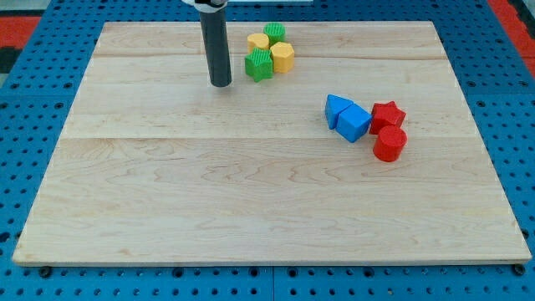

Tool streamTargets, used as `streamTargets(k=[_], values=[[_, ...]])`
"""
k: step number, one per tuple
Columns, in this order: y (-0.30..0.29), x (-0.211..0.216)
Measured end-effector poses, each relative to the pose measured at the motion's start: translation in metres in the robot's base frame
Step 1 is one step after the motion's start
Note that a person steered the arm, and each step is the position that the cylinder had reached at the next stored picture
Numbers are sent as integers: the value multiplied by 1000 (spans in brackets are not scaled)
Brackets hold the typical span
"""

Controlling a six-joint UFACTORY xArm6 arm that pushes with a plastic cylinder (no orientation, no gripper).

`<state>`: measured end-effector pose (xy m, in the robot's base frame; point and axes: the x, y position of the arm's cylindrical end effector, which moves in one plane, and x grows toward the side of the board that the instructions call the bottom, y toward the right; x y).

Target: Move the arm towards the center

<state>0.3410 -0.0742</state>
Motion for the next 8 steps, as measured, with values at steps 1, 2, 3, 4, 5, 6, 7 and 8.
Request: streamTargets(k=[1, 2, 3, 4, 5, 6, 7, 8], values=[[-4, 22], [-12, 33], [-12, 38], [-12, 46], [-12, 47], [-7, 53], [18, 95], [35, 126]])
